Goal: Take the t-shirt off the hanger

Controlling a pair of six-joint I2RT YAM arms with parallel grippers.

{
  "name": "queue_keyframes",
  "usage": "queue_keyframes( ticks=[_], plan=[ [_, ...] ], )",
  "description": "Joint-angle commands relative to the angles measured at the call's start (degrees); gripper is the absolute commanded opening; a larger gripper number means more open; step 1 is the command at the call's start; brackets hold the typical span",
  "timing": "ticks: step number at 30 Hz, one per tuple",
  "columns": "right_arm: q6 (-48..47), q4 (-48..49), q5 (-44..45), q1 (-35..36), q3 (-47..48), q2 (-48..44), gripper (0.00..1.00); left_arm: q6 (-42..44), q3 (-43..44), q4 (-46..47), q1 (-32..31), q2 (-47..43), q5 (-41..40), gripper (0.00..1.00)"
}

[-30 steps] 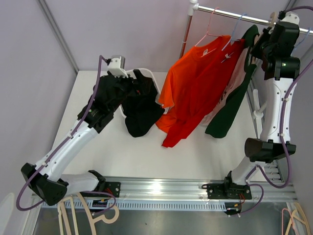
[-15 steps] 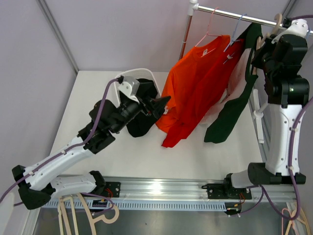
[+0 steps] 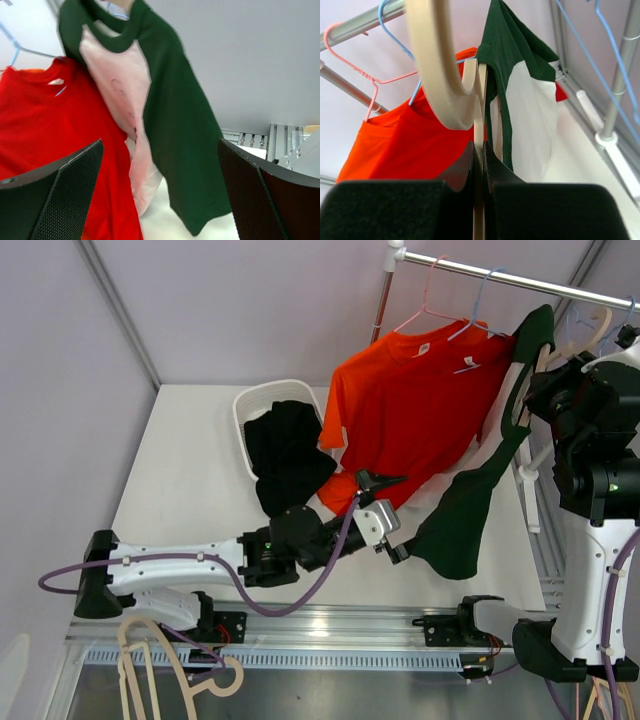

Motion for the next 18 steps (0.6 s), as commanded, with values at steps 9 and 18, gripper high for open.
queue_keyframes(
  ticks=[9, 18],
  plan=[
    [4.1, 3.5, -4.8, 0.4, 3.3, -2.2, 0.00, 5.0, 7.8, 10.6, -1.8, 12.7, 1.3, 1.00],
    [5.4, 2.9, -8.4, 0.4, 3.0, -3.9, 0.00, 4.8, 15.3, 10.6, -1.1, 20.4, 2.6, 1.00]
  ],
)
